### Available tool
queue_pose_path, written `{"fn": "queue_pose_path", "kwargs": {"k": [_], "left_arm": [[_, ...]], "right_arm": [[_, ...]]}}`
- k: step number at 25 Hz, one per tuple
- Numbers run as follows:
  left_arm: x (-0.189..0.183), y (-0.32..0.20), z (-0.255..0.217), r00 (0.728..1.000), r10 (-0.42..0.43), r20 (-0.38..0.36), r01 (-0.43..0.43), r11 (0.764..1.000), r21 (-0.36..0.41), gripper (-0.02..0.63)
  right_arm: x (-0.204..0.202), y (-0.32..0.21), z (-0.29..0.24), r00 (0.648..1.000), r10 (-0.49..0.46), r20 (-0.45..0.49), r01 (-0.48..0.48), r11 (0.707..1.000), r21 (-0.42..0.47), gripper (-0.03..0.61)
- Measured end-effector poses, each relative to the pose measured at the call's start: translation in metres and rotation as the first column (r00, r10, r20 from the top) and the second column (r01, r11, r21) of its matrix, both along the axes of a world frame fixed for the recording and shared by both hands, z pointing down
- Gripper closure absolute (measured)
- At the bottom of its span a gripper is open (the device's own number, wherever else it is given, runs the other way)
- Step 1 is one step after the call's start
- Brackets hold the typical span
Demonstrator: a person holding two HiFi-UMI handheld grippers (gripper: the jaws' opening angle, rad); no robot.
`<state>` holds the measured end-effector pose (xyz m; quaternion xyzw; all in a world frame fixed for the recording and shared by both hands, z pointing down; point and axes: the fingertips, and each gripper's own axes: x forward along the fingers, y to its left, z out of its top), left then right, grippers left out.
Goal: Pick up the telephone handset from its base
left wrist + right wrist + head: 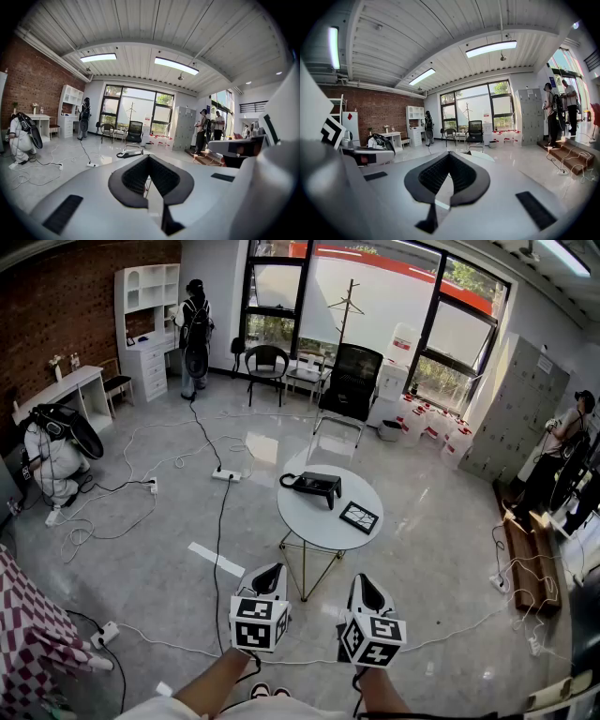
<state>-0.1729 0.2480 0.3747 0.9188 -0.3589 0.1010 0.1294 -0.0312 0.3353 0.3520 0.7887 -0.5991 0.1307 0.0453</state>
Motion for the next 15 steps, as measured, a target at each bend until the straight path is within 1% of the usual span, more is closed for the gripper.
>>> {"fn": "queue_pose_path", "kwargs": {"k": [8,12,15], "left_arm": [[-0.005,-0.008,0.000,1.000,0.003,0.002,-0.003,1.000,0.005,0.606],[-0.013,-0.013,0.002,1.000,0.006,0.003,-0.006,1.000,-0.004,0.606],[-0.017,-0.014,0.004,1.000,0.016,0.005,-0.016,1.000,-0.009,0.606]], "right_arm": [[-0.006,-0.009,-0.005,1.000,-0.003,-0.017,0.003,1.000,0.001,0.554],[-0.013,-0.013,-0.007,0.999,-0.013,0.035,0.012,0.999,0.038,0.554],[-0.015,-0.013,-0.005,0.999,0.001,0.048,-0.003,0.999,0.036,0.555]]}}
